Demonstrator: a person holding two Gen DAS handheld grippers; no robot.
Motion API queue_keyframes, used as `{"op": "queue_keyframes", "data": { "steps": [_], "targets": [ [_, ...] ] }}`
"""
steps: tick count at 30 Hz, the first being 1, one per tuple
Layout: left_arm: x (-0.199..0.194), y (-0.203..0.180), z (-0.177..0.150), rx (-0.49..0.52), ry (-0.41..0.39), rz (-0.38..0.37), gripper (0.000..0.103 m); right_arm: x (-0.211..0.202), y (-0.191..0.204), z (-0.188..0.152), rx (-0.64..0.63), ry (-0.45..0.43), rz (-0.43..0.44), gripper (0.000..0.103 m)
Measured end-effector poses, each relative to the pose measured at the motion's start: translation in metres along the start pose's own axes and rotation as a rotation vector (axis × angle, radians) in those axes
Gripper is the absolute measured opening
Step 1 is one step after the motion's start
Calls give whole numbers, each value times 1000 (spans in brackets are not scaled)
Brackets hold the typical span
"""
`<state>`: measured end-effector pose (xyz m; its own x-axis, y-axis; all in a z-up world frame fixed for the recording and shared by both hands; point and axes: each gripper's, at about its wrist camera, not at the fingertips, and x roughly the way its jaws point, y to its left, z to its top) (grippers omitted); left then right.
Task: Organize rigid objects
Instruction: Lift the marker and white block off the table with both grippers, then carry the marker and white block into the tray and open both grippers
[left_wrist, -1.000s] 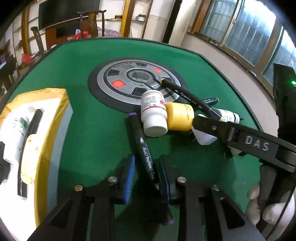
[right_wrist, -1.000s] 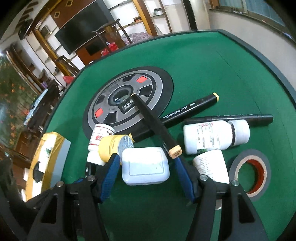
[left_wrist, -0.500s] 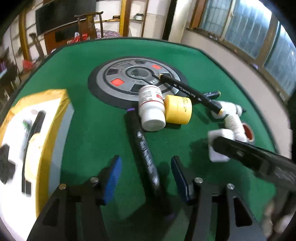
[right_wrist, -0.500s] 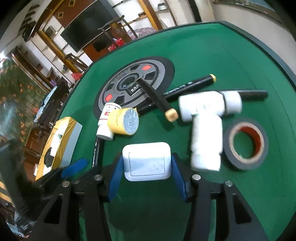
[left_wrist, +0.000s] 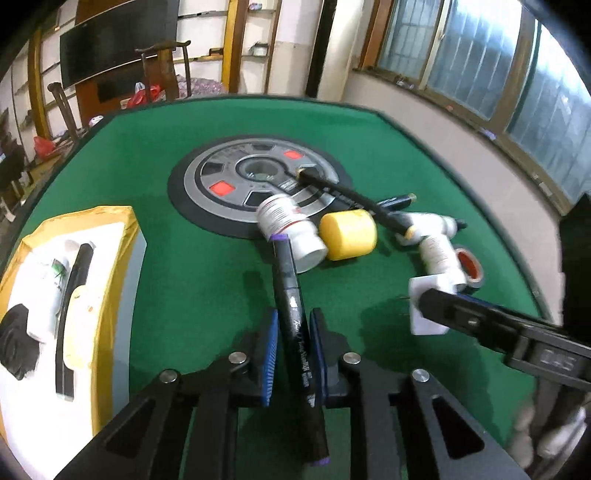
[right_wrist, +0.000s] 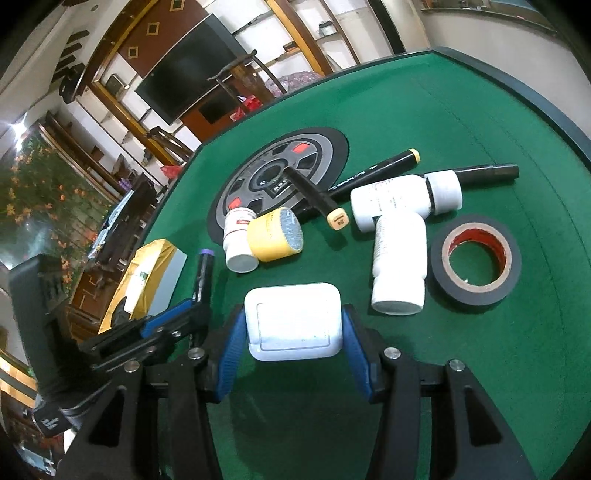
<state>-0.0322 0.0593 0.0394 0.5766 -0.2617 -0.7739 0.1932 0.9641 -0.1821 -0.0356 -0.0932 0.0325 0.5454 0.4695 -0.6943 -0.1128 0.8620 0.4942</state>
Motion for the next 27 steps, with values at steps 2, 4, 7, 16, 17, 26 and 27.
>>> {"op": "queue_keyframes", "data": {
  "steps": [2,4,7,16,17,26,27],
  "targets": [
    [-13,1,-2,-2,-25,-19,17,-4,4,-2,-4,-8,11,49],
    [-28,5,-5,-7,-51,-49,17,-7,8,-3,-10,-12,18,50],
    [-39,11,-5,-22,-62,-57,17,-13,19,-3,-36,-22,19,50],
    [26,-3,-4,21,79,127,75,-11,26,-10,-31,-16,5,50],
    [38,-4,-4,36,103,149,71,-13,24,-11,-26,-17,5,50],
    [8,-9,-10,64,60,71,16,-23,3,-15,16,-44,24,50],
    [2,-7,-11,59,50,66,16,-22,1,-15,24,-44,30,50]
  ]
}}
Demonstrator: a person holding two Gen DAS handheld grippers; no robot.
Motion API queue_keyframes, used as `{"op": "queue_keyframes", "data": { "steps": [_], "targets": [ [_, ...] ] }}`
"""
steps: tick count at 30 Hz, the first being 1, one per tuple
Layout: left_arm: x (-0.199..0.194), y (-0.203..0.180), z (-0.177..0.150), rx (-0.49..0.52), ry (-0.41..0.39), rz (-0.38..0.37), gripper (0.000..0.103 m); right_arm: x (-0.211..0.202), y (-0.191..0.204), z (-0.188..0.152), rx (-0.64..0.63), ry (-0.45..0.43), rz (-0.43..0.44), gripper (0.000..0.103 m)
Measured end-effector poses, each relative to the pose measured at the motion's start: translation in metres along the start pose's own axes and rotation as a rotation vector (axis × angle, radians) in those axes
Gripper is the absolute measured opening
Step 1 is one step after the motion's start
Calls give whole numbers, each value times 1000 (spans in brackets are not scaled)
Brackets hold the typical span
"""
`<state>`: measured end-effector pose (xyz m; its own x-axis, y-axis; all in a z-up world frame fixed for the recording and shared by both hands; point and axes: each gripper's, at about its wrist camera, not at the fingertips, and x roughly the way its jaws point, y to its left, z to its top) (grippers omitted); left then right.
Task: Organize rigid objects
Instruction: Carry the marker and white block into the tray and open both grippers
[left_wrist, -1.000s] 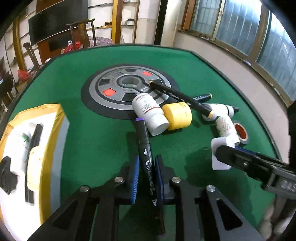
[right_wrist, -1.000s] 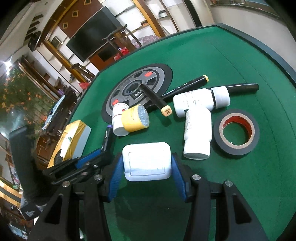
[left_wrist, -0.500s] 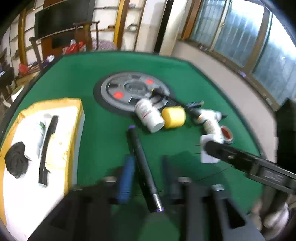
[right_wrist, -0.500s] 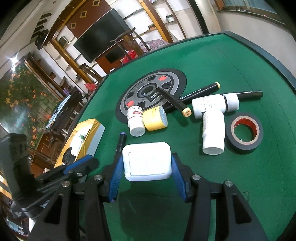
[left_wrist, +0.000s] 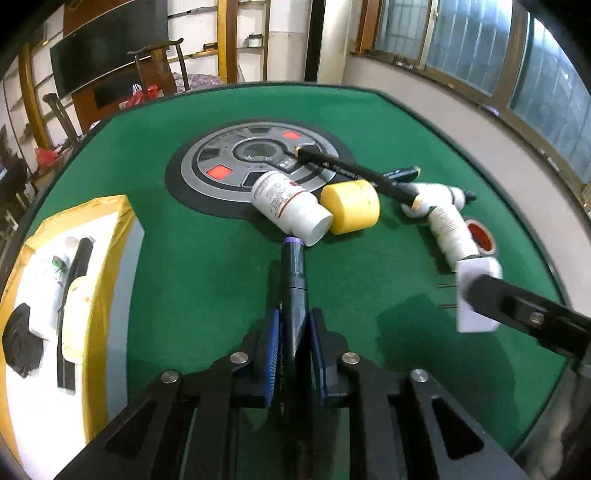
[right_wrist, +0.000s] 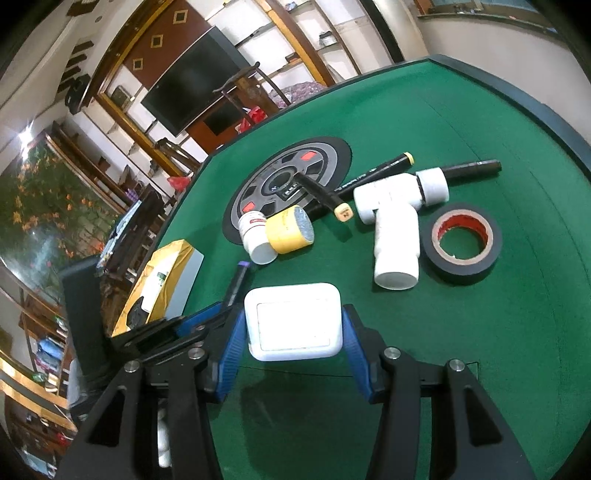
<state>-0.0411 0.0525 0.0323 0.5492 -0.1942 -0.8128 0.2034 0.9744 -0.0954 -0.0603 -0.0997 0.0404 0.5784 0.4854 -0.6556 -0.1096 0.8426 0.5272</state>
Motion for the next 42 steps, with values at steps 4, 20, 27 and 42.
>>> {"op": "queue_keyframes", "data": {
  "steps": [4,20,27,42],
  "targets": [
    [-25,7,-3,-20,-56,-50,16,1,-2,-1,9,0,13,50],
    [-144,134,-31,-206,-222,-12,16,4,112,-1,-187,30,131,50],
    [-119,204,-53,-306,-105,87,16,44,188,-14,-315,123,181,50],
    [-38,236,-22,-316,123,113,16,109,240,-44,-420,263,177,50]
  ]
}}
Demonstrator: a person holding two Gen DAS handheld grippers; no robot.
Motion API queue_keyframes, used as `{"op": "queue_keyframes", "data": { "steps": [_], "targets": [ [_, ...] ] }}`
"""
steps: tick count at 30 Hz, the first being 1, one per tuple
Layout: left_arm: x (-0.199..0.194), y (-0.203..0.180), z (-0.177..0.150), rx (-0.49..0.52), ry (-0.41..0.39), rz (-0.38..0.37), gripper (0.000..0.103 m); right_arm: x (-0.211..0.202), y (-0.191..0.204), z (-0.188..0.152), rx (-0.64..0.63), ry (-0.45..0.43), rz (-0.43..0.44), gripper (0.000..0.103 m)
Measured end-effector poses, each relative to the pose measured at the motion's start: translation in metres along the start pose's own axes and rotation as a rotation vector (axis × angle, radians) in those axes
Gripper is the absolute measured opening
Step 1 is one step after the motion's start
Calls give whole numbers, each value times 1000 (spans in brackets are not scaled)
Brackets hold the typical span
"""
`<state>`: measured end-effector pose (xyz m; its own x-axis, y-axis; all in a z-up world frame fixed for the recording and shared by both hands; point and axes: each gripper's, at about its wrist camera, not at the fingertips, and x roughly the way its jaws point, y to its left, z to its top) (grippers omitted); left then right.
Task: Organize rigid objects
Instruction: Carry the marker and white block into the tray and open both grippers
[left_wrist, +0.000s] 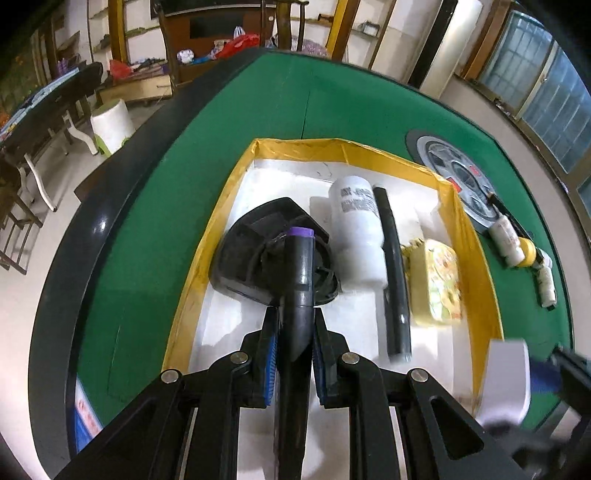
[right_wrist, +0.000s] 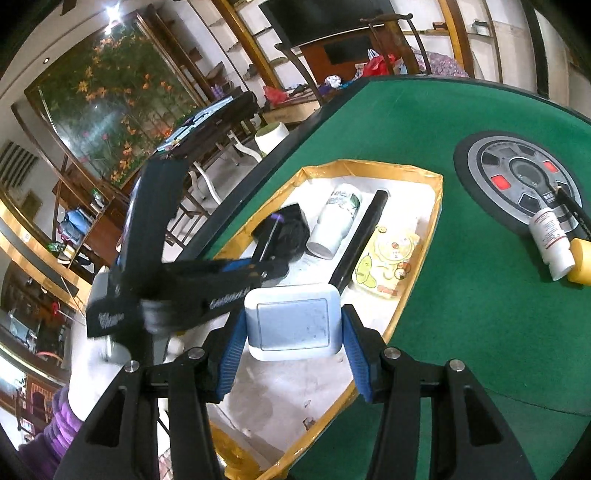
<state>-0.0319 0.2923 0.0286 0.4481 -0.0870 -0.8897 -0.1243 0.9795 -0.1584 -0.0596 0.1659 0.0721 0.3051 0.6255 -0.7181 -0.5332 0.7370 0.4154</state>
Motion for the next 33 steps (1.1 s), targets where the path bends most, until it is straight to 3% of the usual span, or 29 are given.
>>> {"op": "queue_keyframes", "data": {
  "steps": [5,12,19,21,27,33],
  "targets": [
    [9,-2,19,22,38,22,18,9,-1,-1,3,20,-1,50],
    [7,-12,15,45,59,-57,56,24,5,-1,-11,53,2,50],
    [-21,11,0,-45,27,-181,61,38,16,-1,-69,109,5,49],
    [-36,21,-4,-73,-19,-182,73,44,18,1,-87,124,-7,49],
    [-76,52,-14,-134,-136,-201,77,54,25,9,-126,160,-58,49],
    [-78,63,-27,-158,-147,-213,78,61,25,13,-141,174,-106,51]
  ]
}}
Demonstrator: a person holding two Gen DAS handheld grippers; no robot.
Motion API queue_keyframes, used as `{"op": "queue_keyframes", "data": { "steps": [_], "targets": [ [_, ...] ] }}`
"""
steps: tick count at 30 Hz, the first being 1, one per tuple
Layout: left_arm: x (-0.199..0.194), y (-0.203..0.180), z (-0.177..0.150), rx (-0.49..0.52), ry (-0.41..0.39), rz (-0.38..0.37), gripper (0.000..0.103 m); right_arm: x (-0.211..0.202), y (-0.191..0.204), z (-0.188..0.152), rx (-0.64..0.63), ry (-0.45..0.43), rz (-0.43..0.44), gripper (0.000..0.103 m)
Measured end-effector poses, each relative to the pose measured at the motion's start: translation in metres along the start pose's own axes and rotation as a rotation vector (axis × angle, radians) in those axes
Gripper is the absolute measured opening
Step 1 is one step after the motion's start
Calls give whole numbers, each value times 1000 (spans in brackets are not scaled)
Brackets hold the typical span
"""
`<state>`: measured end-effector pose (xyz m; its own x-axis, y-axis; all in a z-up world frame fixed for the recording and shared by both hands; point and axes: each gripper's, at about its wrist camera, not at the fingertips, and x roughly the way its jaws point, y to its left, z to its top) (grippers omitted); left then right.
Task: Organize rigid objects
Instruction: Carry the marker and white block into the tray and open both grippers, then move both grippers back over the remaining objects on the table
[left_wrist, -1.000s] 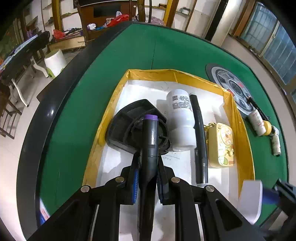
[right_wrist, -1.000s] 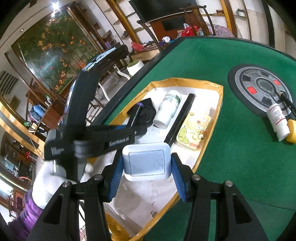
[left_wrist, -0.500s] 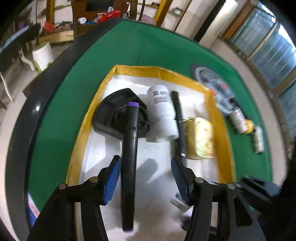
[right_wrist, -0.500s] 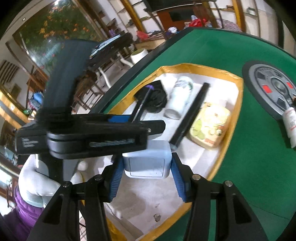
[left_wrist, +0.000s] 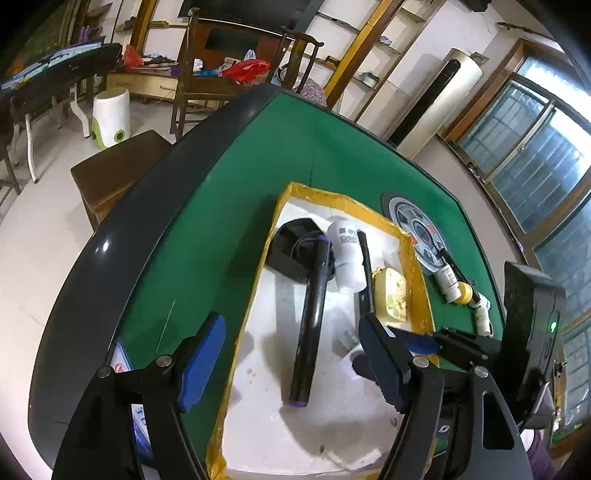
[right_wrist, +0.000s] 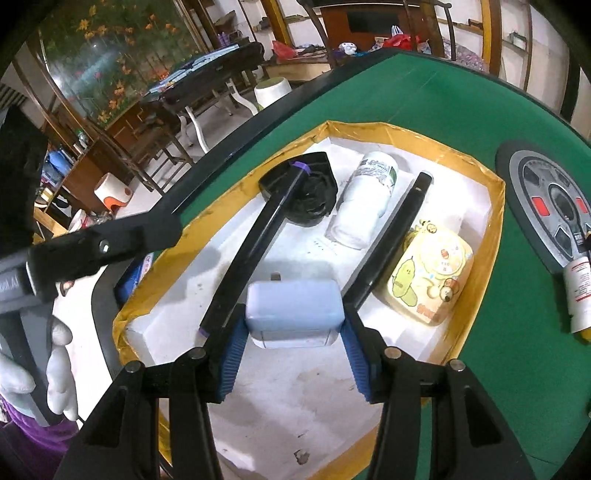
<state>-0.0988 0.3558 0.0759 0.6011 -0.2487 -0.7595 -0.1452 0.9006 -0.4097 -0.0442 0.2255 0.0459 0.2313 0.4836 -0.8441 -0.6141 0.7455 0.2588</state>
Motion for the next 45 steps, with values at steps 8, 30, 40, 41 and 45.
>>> {"op": "queue_keyframes", "data": {
  "steps": [8,30,40,41,45],
  "targets": [
    [-7,14,-13,-25,-12,-31,78,-26,1,6,19,-63,17,57],
    [-39,59,-32,-131,-121,-122,85,75,2,88,404,133,346,66],
    [-36,61,-32,-125,-108,-134,85,43,-4,108,339,-12,291,67],
    [-36,61,-32,-123,-109,-130,85,32,-3,103,323,-19,298,67],
    [-36,52,-31,-94,-111,-108,86,-2,-14,82,293,-59,250,69]
  ]
}}
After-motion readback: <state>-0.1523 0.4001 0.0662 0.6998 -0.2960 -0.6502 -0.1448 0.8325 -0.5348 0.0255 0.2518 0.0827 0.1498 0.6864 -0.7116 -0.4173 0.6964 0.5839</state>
